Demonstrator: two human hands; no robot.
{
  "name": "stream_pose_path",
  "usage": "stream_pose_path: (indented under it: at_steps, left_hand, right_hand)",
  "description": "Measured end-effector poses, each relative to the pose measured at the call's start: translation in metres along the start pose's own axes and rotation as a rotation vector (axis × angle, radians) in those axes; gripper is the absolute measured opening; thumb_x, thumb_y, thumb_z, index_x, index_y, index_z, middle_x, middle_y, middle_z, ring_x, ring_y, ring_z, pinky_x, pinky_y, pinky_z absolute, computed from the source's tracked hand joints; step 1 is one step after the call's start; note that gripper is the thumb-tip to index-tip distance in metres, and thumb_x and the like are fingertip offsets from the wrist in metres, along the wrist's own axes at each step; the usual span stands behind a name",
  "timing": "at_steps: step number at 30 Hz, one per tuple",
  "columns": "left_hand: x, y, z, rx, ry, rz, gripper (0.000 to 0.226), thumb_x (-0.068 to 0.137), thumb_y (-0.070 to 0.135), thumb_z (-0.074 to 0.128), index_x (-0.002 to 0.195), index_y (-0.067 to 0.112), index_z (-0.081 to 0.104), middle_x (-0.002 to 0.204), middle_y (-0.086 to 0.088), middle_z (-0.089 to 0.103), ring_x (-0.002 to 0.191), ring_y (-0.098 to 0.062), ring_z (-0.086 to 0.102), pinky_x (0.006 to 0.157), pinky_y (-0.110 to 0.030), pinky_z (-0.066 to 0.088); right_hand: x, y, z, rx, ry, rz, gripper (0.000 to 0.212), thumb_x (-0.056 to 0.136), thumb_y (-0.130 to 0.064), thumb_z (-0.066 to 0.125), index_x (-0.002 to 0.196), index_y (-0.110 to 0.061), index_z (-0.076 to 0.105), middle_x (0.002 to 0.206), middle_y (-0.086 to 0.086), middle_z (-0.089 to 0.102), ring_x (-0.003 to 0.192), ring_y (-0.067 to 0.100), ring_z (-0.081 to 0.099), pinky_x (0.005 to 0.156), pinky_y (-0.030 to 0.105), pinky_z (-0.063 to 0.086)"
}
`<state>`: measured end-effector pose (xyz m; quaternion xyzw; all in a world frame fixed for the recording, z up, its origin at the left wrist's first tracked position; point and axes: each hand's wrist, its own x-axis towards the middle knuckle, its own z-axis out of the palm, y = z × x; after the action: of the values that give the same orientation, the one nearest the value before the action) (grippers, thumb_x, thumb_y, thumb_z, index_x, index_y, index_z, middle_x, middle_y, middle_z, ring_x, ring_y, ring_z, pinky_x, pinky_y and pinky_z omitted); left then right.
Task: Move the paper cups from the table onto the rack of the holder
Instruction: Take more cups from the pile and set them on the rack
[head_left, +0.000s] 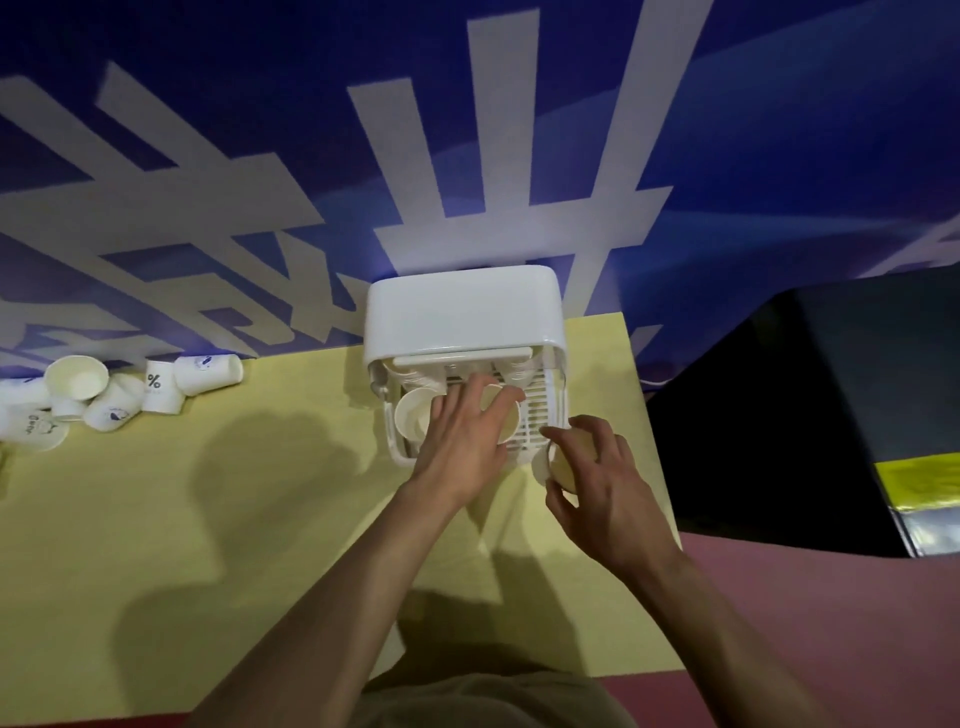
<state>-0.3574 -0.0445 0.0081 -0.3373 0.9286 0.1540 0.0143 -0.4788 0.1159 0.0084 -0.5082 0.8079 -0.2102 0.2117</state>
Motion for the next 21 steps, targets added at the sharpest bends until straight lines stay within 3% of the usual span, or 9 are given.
stream_pose_path:
  at_steps: [3,12,21]
  left_hand:
    - [0.015,-0.002,0.016,0.038,-0.076,0.015,0.071,0.079,0.006,0.072,0.14,0.032,0.046,0.142,-0.003,0.04,0.127,-0.027,0.042,0.103,-0.04,0.037]
    - [0.042,-0.008,0.04,0.129,-0.182,-0.063,0.081,0.077,-0.005,0.065,0.146,0.027,0.037,0.151,-0.013,0.035,0.138,-0.034,0.034,0.112,-0.043,0.032]
    - [0.047,-0.006,0.047,0.154,-0.272,-0.063,0.08,0.082,-0.002,0.067,0.149,0.024,0.033,0.153,-0.011,0.031,0.138,-0.032,0.033,0.112,-0.042,0.034]
  right_hand:
    - [0.007,0.011,-0.003,0.014,-0.01,-0.003,0.059,0.09,-0.028,0.069,0.144,-0.03,0.046,0.145,0.001,0.039,0.12,0.027,0.05,0.072,0.041,0.06]
    - [0.022,0.027,0.002,0.036,-0.064,-0.033,0.062,0.09,-0.028,0.069,0.146,-0.029,0.044,0.144,-0.002,0.039,0.124,0.023,0.05,0.064,0.035,0.058]
    - [0.036,0.03,0.004,0.025,-0.073,-0.043,0.061,0.092,-0.031,0.07,0.147,-0.028,0.044,0.147,-0.001,0.039,0.125,0.023,0.053,0.063,0.035,0.055]
